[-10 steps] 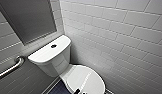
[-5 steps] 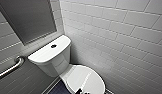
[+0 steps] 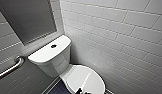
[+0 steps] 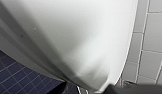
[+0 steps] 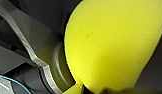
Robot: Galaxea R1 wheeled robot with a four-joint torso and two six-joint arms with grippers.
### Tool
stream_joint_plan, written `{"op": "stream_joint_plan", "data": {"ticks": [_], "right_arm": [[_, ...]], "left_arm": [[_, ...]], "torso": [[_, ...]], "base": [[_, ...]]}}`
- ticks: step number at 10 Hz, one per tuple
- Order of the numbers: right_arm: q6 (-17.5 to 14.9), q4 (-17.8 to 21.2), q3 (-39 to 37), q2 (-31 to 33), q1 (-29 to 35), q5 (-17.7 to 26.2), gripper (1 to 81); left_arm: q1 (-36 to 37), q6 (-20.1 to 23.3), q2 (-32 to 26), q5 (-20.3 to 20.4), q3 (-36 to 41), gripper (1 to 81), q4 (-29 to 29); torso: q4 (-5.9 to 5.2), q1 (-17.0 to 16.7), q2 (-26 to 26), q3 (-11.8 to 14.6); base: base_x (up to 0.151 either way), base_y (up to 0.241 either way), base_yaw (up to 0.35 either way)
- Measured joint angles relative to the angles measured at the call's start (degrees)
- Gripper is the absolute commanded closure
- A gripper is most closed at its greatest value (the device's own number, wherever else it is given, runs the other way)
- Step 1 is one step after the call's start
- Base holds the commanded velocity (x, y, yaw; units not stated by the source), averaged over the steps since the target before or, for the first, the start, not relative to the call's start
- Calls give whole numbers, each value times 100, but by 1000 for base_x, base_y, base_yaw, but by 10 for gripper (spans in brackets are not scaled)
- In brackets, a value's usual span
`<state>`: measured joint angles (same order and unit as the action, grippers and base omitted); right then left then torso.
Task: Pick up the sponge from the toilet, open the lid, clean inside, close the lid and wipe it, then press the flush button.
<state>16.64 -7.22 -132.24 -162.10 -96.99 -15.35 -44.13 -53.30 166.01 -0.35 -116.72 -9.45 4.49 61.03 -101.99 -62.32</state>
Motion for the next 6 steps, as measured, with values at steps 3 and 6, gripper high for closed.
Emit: {"op": "stream_joint_plan", "data": {"ticks": [3,6], "right_arm": [[0,5,0,0,0,0,811],[2,6,-1,-4,0,0,811]], "left_arm": [[17,-408,-13,33,-9,10,2],[87,-552,-18,-116,-4,10,22]], "torso": [[0,0,0,0],[0,0,0,0]], "base": [[0,0,0],[0,0,0]]}}
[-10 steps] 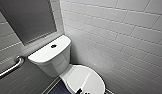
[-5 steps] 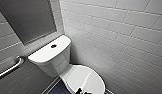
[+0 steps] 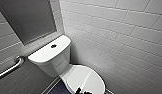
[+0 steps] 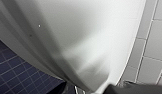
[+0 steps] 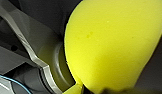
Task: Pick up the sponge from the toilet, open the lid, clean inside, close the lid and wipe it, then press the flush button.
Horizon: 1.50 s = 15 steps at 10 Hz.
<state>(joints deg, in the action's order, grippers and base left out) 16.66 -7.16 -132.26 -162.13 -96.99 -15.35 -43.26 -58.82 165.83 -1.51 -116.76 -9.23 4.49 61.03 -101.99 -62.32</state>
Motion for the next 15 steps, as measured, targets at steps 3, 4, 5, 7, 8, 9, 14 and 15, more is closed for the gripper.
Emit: {"op": "stream_joint_plan", "data": {"ticks": [3,4,5,7,8,9,14,15], "right_arm": [[0,0,0,-13,0,0,811],[0,0,0,-13,0,0,811],[0,0,0,-13,0,2,811],[0,0,0,-13,2,5,811],[-2,0,0,-16,0,5,811],[0,0,0,-13,2,5,811],[17,0,0,-13,5,13,811],[17,0,0,-21,2,11,811]], "left_arm": [[11,2,-122,17,196,10,2],[24,0,-141,11,262,10,5],[30,2,-168,57,350,10,2],[52,0,-172,66,380,10,5],[52,-7,-168,67,372,10,6],[55,-112,-152,77,325,10,9],[7,-295,401,6,-525,10,63],[7,-302,352,15,-603,10,66]], "torso": [[0,0,0,0],[0,0,0,-2],[0,0,0,0],[0,0,0,0],[0,0,0,-2],[0,0,0,0],[2,0,0,0],[2,0,0,-2]], "base": [[0,0,0],[0,0,0],[0,0,0],[0,0,0],[0,0,0],[0,0,0],[0,0,0],[0,0,0]]}}
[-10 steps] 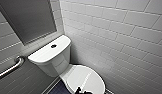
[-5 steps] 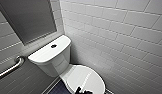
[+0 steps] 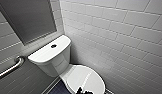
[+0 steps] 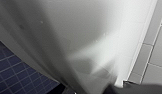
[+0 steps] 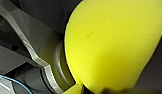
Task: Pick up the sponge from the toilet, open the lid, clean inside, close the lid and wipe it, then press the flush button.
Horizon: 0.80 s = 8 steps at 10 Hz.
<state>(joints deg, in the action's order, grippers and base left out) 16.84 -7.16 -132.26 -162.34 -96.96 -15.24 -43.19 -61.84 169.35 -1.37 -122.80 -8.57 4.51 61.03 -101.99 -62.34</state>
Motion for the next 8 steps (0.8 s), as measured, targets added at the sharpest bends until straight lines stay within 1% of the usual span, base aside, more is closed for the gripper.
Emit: {"op": "stream_joint_plan", "data": {"ticks": [3,8], "right_arm": [[0,0,0,-9,0,2,811],[-9,0,0,-39,2,-5,811]], "left_arm": [[-5,0,-44,32,20,10,-5],[-9,7,-243,115,325,10,-13]], "torso": [[0,0,0,2],[0,0,0,0]], "base": [[0,0,0],[0,0,0]]}}
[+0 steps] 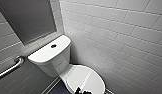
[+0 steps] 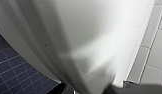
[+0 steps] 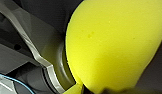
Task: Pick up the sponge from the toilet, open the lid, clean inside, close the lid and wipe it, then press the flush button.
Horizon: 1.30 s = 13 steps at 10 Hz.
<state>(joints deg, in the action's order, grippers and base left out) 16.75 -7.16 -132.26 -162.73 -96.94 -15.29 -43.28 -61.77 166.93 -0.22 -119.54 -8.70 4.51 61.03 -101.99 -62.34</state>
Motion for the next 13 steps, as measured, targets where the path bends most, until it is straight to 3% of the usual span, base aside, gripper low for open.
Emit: {"op": "stream_joint_plan", "data": {"ticks": [4,12,13], "right_arm": [[0,-1,0,-2,0,0,811],[-5,-1,0,-4,15,29,811],[-16,-9,0,0,22,33,811]], "left_arm": [[26,22,-273,27,529,10,-80],[39,22,-413,27,824,10,-182],[61,22,-477,184,1036,10,-204]], "torso": [[0,0,0,0],[0,0,0,0],[0,0,0,0]], "base": [[0,0,0],[0,0,0],[0,0,0]]}}
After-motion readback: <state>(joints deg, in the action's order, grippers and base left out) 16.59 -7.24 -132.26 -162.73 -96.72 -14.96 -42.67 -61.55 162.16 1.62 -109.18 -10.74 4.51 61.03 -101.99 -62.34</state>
